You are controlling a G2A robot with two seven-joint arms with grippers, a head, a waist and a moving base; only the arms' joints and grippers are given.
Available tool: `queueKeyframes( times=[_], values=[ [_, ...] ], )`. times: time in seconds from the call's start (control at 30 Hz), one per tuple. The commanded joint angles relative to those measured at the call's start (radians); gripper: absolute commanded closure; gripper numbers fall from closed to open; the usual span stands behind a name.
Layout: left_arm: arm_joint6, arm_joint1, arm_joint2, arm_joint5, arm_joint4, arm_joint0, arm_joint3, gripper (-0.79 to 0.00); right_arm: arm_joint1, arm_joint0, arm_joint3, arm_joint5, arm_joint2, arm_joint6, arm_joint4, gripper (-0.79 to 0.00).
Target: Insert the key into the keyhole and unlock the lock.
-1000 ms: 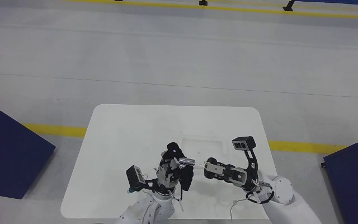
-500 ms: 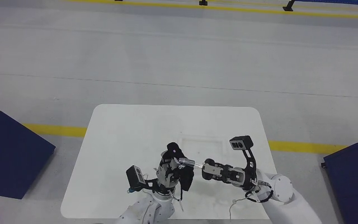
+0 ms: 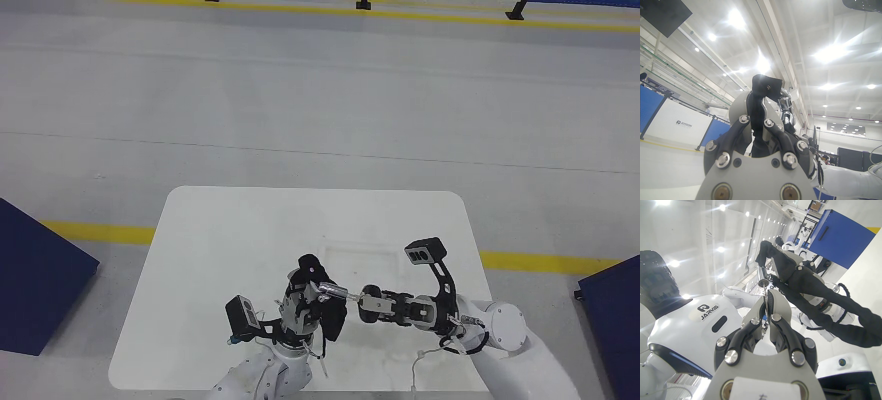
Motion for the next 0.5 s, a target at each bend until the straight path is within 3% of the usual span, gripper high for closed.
queueKeyframes(
  times=[0.0,0.47],
  values=[
    [0.000,0.000,0.000,0.000,0.000,0.000,0.000,0.000,-0.001,-0.002,-0.005,-0.005,0.001,-0.005,0.005,0.000],
    [0.000,0.000,0.000,0.000,0.000,0.000,0.000,0.000,-0.006,-0.006,-0.020,0.018,-0.002,-0.001,-0.021,0.000]
  ],
)
